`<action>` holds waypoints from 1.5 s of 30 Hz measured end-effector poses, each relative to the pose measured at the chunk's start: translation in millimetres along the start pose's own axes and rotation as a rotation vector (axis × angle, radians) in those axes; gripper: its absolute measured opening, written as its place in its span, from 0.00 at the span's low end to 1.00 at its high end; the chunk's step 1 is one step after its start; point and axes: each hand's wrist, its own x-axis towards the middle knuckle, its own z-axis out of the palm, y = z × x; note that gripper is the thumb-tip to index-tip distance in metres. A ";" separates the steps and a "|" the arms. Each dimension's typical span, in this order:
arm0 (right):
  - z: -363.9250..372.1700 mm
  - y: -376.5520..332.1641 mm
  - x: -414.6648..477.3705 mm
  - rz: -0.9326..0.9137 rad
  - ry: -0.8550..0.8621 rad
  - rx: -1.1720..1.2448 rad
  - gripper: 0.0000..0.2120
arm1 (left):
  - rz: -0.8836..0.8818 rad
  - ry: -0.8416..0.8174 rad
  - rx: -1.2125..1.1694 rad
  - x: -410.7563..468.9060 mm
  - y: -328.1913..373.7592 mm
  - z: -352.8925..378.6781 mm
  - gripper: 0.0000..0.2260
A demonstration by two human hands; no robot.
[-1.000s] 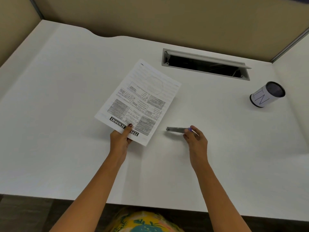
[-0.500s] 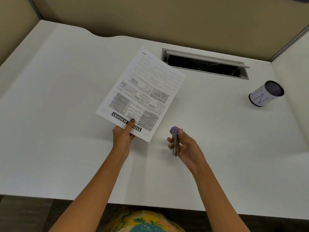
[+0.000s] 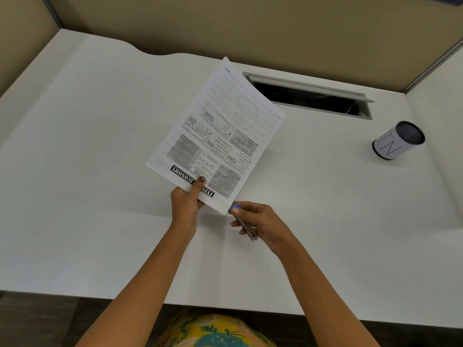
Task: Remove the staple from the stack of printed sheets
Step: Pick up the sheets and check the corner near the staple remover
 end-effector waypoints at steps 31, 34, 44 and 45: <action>-0.6 -7.8 1.7 0.006 -0.041 0.024 0.17 | 0.043 0.097 0.212 -4.5 -0.5 1.2 0.07; 2.7 -9.4 2.2 0.013 -0.012 -0.013 0.18 | 0.023 0.119 0.248 -6.7 -2.9 2.4 0.11; 5.2 -6.5 3.9 0.025 0.074 -0.058 0.23 | 0.007 0.115 0.193 -12.6 -4.6 7.9 0.14; 4.7 -5.7 3.7 0.025 0.075 -0.053 0.23 | 0.007 0.109 0.173 -13.4 -4.6 7.6 0.14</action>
